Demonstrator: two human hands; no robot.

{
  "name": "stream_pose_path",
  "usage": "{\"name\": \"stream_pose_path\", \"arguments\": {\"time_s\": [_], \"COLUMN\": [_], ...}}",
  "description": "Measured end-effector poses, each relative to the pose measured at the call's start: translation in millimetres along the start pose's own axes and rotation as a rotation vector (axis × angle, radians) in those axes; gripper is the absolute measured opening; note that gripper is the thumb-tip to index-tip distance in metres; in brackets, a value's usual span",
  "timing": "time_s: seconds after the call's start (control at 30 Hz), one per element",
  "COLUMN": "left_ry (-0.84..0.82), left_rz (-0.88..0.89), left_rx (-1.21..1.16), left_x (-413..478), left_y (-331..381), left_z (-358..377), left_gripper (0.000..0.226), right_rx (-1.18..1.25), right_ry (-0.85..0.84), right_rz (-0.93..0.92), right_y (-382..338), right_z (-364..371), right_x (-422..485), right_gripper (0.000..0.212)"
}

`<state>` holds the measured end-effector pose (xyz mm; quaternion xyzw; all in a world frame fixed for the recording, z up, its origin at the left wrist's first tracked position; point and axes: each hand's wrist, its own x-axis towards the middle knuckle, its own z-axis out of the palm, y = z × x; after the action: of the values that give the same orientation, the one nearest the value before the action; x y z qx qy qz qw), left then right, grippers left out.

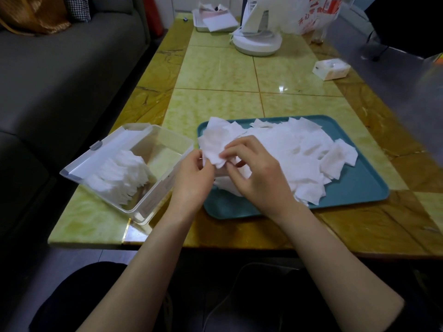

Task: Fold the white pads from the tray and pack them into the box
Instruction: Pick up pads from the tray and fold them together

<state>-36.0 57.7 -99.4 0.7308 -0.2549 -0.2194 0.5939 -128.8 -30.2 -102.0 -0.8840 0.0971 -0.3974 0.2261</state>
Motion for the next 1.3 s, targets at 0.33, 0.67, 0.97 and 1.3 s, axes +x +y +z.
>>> {"name": "stream_pose_path", "arguments": {"time_s": [0.33, 0.67, 0.97, 1.3], "left_ry": [-0.025, -0.040, -0.066, 0.016], "left_rz": [0.003, 0.014, 0.055, 0.064], "left_rx": [-0.076, -0.115, -0.118, -0.029], "left_x": [-0.8, -2.5, -3.6, 0.6], "left_y": [3.0, 7.0, 8.2, 5.2], "left_z": [0.3, 0.8, -1.5, -3.1], "left_gripper": [0.020, 0.019, 0.017, 0.022], "right_rx": [0.250, 0.449, 0.494, 0.353], "right_ry": [0.137, 0.064, 0.070, 0.104], "right_rz": [0.531, 0.787, 0.798, 0.675], "right_y": [-6.4, -5.4, -6.0, -5.9], "right_z": [2.3, -2.9, -6.3, -12.6], "right_x": [4.9, 8.4, 8.4, 9.9], "right_gripper": [0.020, 0.010, 0.012, 0.009]}}
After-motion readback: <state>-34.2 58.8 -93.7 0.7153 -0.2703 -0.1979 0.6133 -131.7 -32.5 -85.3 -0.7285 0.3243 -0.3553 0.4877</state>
